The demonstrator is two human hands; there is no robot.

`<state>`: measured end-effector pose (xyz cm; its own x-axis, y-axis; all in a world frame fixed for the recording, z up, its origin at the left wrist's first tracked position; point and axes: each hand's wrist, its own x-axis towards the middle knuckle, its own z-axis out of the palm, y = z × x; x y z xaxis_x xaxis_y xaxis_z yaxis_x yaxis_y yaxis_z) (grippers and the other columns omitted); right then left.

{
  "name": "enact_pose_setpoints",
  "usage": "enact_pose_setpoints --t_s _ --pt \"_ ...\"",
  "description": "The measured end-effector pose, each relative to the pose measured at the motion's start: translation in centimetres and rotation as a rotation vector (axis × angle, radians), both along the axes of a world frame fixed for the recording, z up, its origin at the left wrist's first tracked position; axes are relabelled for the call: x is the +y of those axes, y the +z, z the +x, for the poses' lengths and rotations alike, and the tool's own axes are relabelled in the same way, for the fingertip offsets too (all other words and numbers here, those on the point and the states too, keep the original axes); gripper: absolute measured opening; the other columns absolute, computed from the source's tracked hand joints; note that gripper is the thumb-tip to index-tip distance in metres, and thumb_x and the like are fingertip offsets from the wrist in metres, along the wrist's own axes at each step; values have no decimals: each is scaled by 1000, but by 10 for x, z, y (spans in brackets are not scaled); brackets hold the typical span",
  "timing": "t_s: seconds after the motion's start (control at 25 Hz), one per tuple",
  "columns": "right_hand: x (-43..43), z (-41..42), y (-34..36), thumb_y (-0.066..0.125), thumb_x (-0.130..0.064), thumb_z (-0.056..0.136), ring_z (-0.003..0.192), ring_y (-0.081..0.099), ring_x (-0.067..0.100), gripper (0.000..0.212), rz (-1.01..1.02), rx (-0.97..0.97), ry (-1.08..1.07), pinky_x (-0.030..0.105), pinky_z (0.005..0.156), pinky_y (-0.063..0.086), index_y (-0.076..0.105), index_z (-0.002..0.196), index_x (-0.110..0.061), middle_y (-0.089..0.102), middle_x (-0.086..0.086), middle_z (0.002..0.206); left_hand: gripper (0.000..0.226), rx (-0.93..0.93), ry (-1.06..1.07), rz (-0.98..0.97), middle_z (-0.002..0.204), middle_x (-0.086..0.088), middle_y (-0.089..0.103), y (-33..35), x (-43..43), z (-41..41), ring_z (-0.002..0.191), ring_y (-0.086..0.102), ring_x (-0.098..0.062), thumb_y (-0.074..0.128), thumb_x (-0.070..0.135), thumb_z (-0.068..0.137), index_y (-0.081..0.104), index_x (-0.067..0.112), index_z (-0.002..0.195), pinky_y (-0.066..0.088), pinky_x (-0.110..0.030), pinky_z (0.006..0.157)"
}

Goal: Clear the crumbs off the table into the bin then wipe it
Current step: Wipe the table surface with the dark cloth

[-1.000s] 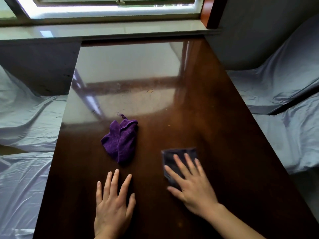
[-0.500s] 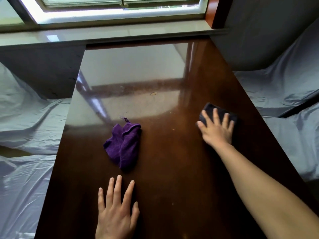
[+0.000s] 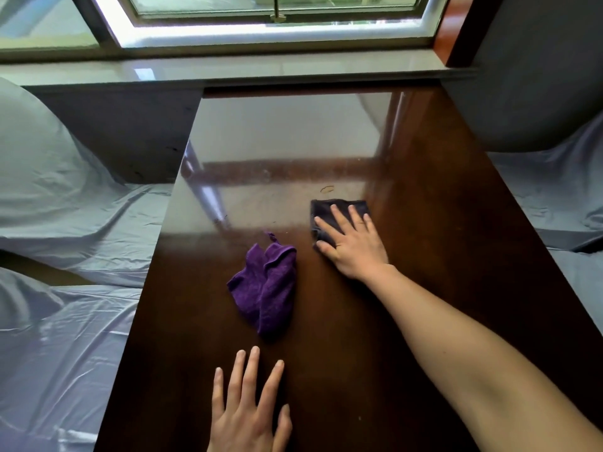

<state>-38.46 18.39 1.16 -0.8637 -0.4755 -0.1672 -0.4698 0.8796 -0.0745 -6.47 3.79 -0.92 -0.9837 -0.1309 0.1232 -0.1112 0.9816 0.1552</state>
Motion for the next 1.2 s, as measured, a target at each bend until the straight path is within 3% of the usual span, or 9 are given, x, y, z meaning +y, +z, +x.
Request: enact_pose_setpoints --t_s 0.2,0.4,0.56,0.64,0.76,0.84,0.96,1.08,1.2 --pt "24 77 -2 11 -67 93 153 -6 33 66 12 83 -17 52 123 5 6 155 -43 2 0 168 67 -22 0 36 142 -16 50 6 -2 1 136 36 -31 60 48 65 58 30 129 31 -59 103" --pt "44 236 -18 48 -59 83 150 16 38 67 -75 158 186 55 114 18 38 147 -41 29 6 162 51 -38 -15 230 141 -8 52 26 -8 3 135 41 -28 56 42 70 66 30 119 32 -51 102" --pt "-19 316 -33 17 -40 104 153 2 30 54 -160 344 331 48 118 8 12 156 -32 1 2 167 37 133 -91 411 142 -6 50 33 -68 11 135 42 -25 49 31 86 66 21 117 31 -46 107" --pt "-64 317 -32 18 -40 104 152 9 30 55 -172 322 385 47 120 10 14 157 -28 11 0 167 46 157 -16 385 144 -7 47 33 -112 4 139 35 -24 38 40 94 62 15 124 23 -44 111" --pt "-133 275 -15 45 -55 88 144 33 39 64 -154 134 430 51 111 25 41 148 -35 38 3 158 58 181 203 463 148 -6 40 33 -156 -19 143 27 -22 32 44 91 54 11 133 18 -39 117" --pt "-176 234 -2 42 -54 89 148 21 39 66 -159 81 265 55 118 18 36 151 -30 24 7 163 61 182 245 557 150 0 36 29 -160 -34 145 24 -17 29 46 90 49 13 137 19 -36 117" --pt "-227 191 -4 30 -50 100 150 -13 41 67 -131 -15 156 54 121 -6 9 158 -22 -11 12 165 59 202 267 573 150 2 39 17 -157 -42 144 24 -10 29 45 92 43 17 142 20 -30 116" --pt "-245 152 -4 31 -55 99 150 -15 39 73 -176 -32 53 52 122 -9 10 157 -17 -8 14 166 57 260 274 533 147 -6 44 12 -158 -39 140 33 -18 33 38 93 44 8 141 23 -30 114" --pt "-228 117 -4 33 -56 98 151 -8 40 77 -218 10 -243 50 123 -4 12 157 -10 -3 18 165 55 252 289 484 143 -12 49 15 -157 -39 137 38 -24 33 35 93 49 6 137 22 -35 114"
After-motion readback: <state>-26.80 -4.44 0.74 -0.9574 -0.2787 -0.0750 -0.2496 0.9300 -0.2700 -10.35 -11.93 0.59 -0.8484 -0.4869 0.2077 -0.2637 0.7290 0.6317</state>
